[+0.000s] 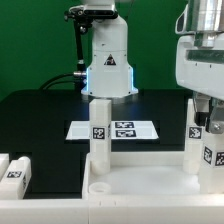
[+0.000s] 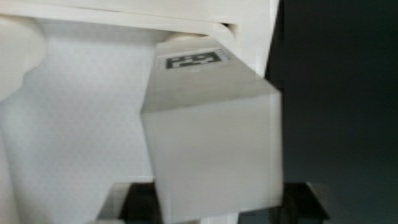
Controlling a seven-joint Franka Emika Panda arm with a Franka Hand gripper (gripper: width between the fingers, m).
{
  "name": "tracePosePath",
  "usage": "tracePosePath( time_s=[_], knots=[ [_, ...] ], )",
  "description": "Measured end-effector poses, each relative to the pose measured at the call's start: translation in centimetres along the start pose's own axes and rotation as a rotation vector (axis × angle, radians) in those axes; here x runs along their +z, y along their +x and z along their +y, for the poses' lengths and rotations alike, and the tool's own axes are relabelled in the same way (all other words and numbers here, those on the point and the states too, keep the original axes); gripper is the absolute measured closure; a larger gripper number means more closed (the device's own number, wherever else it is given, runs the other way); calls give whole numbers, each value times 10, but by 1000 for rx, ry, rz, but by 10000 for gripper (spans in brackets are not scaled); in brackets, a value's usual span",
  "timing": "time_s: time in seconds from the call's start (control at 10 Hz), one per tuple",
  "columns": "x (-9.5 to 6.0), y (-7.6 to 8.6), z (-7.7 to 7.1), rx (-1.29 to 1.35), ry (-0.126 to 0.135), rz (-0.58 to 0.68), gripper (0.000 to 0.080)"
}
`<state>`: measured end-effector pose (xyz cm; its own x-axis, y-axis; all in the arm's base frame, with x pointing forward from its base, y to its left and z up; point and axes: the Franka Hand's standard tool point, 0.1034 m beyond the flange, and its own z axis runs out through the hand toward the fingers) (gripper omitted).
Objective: Assemble desk
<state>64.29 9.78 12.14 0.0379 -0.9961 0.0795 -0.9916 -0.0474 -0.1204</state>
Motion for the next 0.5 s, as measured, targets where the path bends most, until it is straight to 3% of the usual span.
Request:
tracePosePath(
  time_s=[0.2,0.5],
  knots=[
    [0,1,1,84,-7,1,518],
    [1,2,7,269,6,-79,518]
  ],
)
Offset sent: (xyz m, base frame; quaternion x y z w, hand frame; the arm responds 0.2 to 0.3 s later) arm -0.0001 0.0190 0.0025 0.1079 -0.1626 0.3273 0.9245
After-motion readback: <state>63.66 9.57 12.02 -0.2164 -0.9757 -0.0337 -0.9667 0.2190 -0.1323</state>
